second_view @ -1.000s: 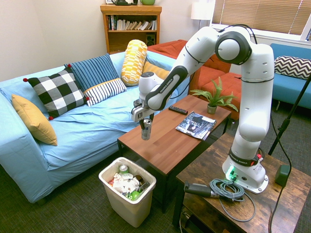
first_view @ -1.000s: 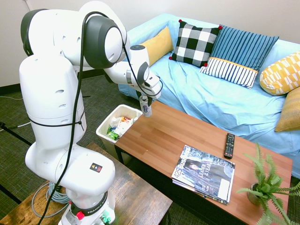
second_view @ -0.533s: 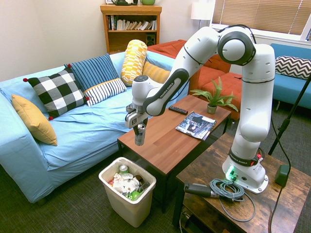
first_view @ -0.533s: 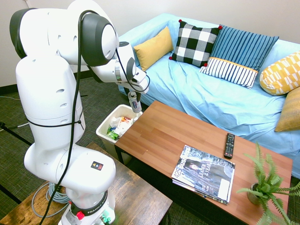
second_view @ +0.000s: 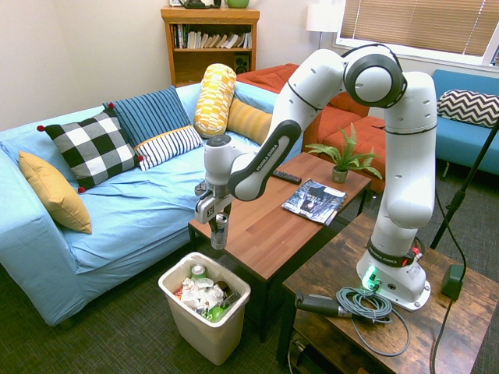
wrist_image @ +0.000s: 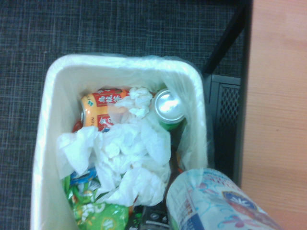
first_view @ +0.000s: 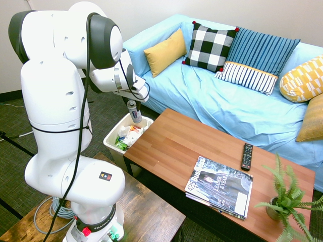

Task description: Throw the can in the trash bin

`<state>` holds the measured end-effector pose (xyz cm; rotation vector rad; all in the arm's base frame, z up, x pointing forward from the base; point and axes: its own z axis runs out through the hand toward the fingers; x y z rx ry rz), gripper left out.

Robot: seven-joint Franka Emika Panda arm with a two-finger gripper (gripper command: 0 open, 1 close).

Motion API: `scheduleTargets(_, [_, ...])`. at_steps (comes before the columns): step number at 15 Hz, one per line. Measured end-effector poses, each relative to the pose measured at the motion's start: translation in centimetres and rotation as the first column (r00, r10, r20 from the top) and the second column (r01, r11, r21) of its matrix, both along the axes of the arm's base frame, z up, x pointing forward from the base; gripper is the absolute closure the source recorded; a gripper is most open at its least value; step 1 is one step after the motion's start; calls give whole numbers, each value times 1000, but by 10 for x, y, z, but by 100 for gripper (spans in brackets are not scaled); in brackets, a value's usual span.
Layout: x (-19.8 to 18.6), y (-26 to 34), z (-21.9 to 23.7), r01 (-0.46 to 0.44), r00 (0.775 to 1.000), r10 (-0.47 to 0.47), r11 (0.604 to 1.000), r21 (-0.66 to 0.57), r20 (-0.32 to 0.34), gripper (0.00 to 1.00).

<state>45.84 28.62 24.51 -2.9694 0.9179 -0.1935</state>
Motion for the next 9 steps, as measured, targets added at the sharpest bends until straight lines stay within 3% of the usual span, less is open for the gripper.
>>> scheduleTargets(9, [-13,35,-27,-69,997,69,998,-4,-28,100])
